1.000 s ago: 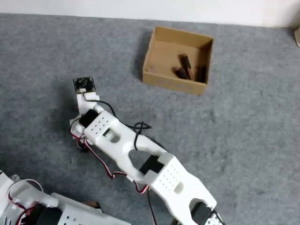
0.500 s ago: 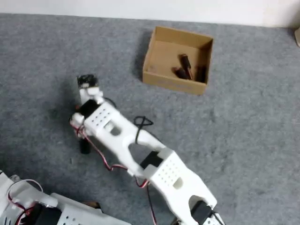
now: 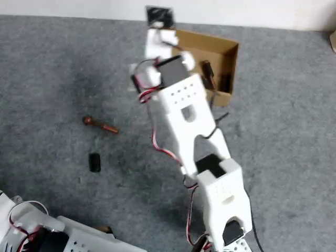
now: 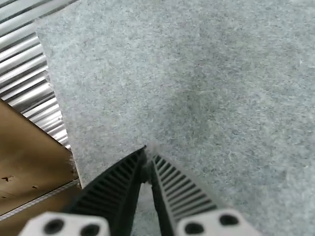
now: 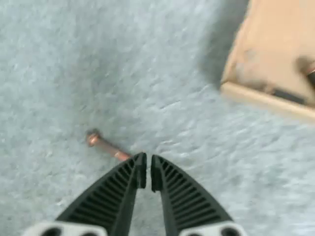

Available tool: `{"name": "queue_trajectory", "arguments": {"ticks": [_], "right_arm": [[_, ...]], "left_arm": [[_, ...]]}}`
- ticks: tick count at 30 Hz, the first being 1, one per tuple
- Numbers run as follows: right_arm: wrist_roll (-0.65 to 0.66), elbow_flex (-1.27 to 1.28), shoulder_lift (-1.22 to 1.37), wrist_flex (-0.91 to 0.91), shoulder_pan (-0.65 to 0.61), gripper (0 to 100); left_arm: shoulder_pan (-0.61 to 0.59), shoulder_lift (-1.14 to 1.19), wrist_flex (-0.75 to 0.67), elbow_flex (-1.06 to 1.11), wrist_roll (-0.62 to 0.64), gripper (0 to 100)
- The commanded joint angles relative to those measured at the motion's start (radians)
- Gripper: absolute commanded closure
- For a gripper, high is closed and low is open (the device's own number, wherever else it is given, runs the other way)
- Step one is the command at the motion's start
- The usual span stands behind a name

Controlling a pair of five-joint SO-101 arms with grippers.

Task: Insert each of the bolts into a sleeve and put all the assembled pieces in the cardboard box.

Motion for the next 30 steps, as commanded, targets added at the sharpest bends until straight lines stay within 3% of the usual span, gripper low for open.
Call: {"name": "queue_trajectory", "arguments": {"ticks": [1, 5, 11, 19, 23, 27, 30], "right_arm": [[0.057, -0.053, -0.05, 0.038, 0.048, 99.3], [0.02, 0.127, -0.047, 0.018, -0.01, 99.2], [-0.064, 0.36, -0.047, -0.14, -0.236, 97.8], [-0.163, 0.423, -0.047, -0.255, -0.486, 76.6], [-0.189, 0.427, -0.044, -0.265, -0.521, 76.6], [-0.347, 0.427, 0.016, -0.257, -0.515, 76.6], [-0.393, 0.426, 0.114, -0.263, -0.519, 76.6]], "left_arm": [[-0.016, -0.002, -0.003, 0.002, -0.002, 99], [-0.016, -0.002, -0.003, 0.007, -0.002, 99], [-0.016, -0.002, -0.003, 0.007, -0.002, 99], [-0.016, -0.002, -0.003, 0.007, -0.002, 99], [-0.016, -0.002, -0.005, 0.007, -0.002, 99], [-0.016, -0.002, -0.005, 0.007, -0.002, 99], [-0.016, -0.002, -0.005, 0.005, -0.002, 99]]}}
